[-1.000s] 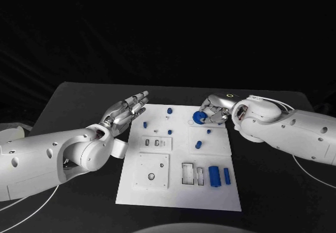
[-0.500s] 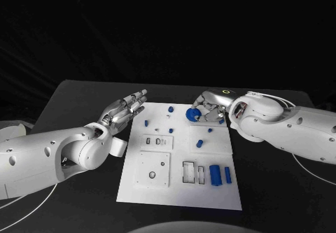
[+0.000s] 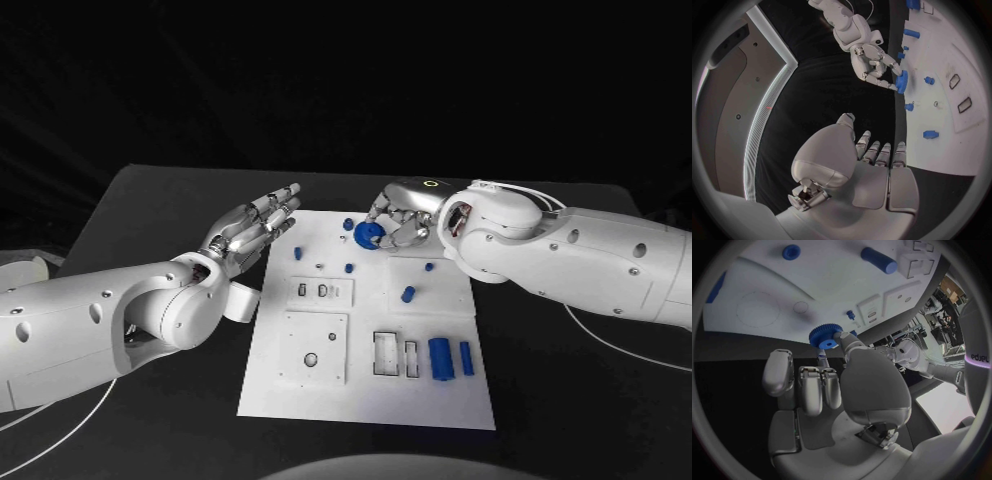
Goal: Assemble the parts on the task board
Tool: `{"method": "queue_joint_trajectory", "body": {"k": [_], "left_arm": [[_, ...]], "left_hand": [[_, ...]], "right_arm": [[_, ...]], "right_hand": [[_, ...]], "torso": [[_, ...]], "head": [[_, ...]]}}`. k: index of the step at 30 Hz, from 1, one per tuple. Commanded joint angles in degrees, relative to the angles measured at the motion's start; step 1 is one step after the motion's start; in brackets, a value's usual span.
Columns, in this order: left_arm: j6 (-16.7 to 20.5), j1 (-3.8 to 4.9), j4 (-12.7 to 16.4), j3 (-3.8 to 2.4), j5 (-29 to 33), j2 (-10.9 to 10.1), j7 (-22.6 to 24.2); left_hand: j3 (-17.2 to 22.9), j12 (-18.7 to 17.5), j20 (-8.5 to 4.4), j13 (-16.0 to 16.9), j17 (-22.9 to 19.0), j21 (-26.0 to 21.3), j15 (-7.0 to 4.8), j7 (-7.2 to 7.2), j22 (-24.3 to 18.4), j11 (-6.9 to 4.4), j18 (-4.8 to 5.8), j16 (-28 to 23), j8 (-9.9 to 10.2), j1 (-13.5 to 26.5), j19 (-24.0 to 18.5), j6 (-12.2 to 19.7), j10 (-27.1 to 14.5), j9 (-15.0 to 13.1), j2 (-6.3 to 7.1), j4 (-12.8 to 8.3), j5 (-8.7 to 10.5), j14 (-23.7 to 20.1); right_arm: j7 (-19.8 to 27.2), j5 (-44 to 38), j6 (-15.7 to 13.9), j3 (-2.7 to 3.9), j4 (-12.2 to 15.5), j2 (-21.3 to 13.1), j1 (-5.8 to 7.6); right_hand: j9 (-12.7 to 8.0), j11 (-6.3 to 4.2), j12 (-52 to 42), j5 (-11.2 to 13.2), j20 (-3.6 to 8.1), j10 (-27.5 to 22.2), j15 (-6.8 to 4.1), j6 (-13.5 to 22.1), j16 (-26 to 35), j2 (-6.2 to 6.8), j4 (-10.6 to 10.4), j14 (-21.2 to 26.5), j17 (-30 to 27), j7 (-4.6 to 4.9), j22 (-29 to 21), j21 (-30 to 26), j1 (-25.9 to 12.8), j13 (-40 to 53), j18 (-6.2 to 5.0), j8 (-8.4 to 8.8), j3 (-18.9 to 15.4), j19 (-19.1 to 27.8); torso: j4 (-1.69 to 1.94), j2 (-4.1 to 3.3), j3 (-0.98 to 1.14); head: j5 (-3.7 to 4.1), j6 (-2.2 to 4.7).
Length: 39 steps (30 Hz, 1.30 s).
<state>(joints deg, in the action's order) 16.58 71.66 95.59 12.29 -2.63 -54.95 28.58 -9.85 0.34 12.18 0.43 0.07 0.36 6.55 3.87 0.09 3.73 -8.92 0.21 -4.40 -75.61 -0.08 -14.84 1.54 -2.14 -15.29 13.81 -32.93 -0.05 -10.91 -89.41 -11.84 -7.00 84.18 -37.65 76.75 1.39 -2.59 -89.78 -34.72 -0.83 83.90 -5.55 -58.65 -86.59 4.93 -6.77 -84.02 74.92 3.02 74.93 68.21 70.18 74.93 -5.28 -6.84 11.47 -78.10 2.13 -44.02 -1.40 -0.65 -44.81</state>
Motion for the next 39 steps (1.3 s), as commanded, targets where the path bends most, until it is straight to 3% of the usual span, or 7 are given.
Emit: {"method": "queue_joint_trajectory", "body": {"k": [1, 8, 12, 23, 29, 34, 39], "left_arm": [[-1.26, -0.02, -0.11, 0.0, -0.06, 0.22, 0.63], [-1.23, -0.03, -0.14, 0.0, -0.06, 0.2, 0.77], [-1.23, -0.03, -0.09, 0.0, -0.06, 0.1, 0.81], [-1.29, -0.03, -0.13, 0.0, -0.06, 0.08, 0.81], [-1.43, -0.03, -0.29, 0.0, -0.06, 0.26, 0.78], [-1.49, -0.03, -0.43, 0.0, -0.06, 0.36, 0.73], [-1.53, -0.04, -0.63, 0.0, -0.06, 0.48, 0.67]], "left_hand": [[0.07, 0.12, 0.5, 0.05, -0.07, -0.36, 0.47, 0.17, -0.09, 0.34, -0.82, -0.21, -0.32, -0.54, 0.08, 0.13, -0.04, 0.0, -0.15, -0.33, -0.24, 0.05], [0.07, 0.12, 0.5, 0.05, -0.07, -0.36, 0.47, 0.17, -0.09, 0.34, -0.82, -0.21, -0.32, -0.54, 0.08, 0.13, -0.04, 0.0, -0.15, -0.33, -0.24, 0.05], [0.07, 0.13, 0.54, 0.06, -0.07, -0.36, 0.54, 0.16, -0.09, 0.42, -0.82, -0.21, -0.31, -0.54, 0.08, 0.18, -0.01, 0.01, -0.14, -0.35, -0.23, 0.05], [0.04, 0.14, 0.63, 0.07, -0.07, -0.36, 0.66, 0.18, -0.09, 0.51, -0.8, -0.21, -0.35, -0.51, 0.08, 0.15, 0.04, 0.0, -0.08, -0.39, -0.22, 0.05], [0.04, 0.15, 0.69, 0.08, -0.07, -0.36, 0.75, 0.21, -0.09, 0.57, -0.78, -0.21, -0.37, -0.5, 0.08, 0.16, 0.08, 0.0, -0.07, -0.41, -0.23, 0.05], [0.04, 0.15, 0.72, 0.08, -0.07, -0.36, 0.79, 0.24, -0.09, 0.58, -0.77, -0.21, -0.38, -0.49, 0.08, 0.15, 0.1, 0.0, -0.07, -0.42, -0.23, 0.05], [0.04, 0.15, 0.74, 0.09, -0.07, -0.36, 0.82, 0.27, -0.09, 0.6, -0.76, -0.21, -0.4, -0.48, 0.08, 0.13, 0.11, 0.0, -0.08, -0.42, -0.24, 0.05]], "right_arm": [[-1.01, -1.11, 1.89, 0.03, -1.45, 1.59, -0.16], [-1.12, -3.06, 1.77, 0.04, -5.98, 6.18, -0.92], [-1.13, -3.27, 1.69, 0.04, -7.48, 7.82, -1.21], [-1.1, -3.04, 1.66, 0.08, -9.07, 9.89, -1.45], [-0.75, -2.4, 1.65, 0.1, -9.17, 10.11, -1.47], [-0.36, -1.94, 1.7, 0.1, -8.96, 10.06, -1.47], [-0.04, -1.49, 1.72, 0.11, -8.74, 10.0, -1.49]], "right_hand": [[23.57, 0.03, -0.22, 0.41, -0.05, 6.1, -0.09, -4.56, -0.18, -0.2, 0.06, -4.93, 12.11, -1.08, 2.72, 0.17, -0.17, 15.07, 0.21, -4.05, 0.41, -0.43], [23.69, 0.03, -0.22, 1.0, -0.08, 6.1, -0.08, -4.41, -0.13, -0.19, 0.15, -4.92, 12.07, -1.05, 2.73, 0.07, -0.1, 15.07, 0.19, -3.95, 0.62, -0.4], [23.75, 0.04, -0.22, 1.48, -0.1, 6.1, -0.05, -4.13, -0.12, -0.19, 0.22, -4.91, 12.06, -0.96, 2.71, -0.06, -0.07, 15.07, 0.16, -3.79, 0.79, -0.36], [23.76, 0.34, -0.22, 2.89, -0.3, 6.1, 0.21, -2.24, 0.23, -0.27, 0.19, -4.79, 11.78, -0.45, 2.59, -0.71, -0.41, 15.07, 0.06, -2.64, 1.29, -0.11], [23.04, 0.74, -0.22, 3.68, -0.66, 6.1, 0.56, 1.34, 0.5, -0.25, 0.07, -4.7, 11.58, -0.01, 2.61, -1.26, -0.91, 15.07, -0.01, -0.36, 1.87, 0.06], [21.18, 0.82, -0.22, 7.83, -0.86, 6.1, 0.66, 6.65, 0.87, -0.05, -0.17, -4.55, 11.3, -0.05, 2.48, -2.15, -1.5, 15.07, -0.16, 2.93, 2.17, 0.38], [17.26, -0.12, -0.22, 15.78, -0.45, 6.1, 0.17, 16.01, 1.68, -0.18, -0.18, -4.24, 10.67, -1.28, 2.19, -3.62, -1.74, 15.07, -0.48, 3.26, 1.55, 0.96]], "torso": [[0.15, -0.03, 0.06], [0.23, -0.03, 0.01], [0.1, -0.07, 0.05], [-0.09, 0.01, 0.07], [-0.04, 0.02, 0.11], [-0.03, 0.01, 0.11], [-0.07, 0.05, 0.13]], "head": [[0.23, 0.14], [0.17, 0.25], [0.01, 0.21], [0.04, -0.03], [0.01, -0.08], [0.01, -0.1], [0.01, -0.16]]}}
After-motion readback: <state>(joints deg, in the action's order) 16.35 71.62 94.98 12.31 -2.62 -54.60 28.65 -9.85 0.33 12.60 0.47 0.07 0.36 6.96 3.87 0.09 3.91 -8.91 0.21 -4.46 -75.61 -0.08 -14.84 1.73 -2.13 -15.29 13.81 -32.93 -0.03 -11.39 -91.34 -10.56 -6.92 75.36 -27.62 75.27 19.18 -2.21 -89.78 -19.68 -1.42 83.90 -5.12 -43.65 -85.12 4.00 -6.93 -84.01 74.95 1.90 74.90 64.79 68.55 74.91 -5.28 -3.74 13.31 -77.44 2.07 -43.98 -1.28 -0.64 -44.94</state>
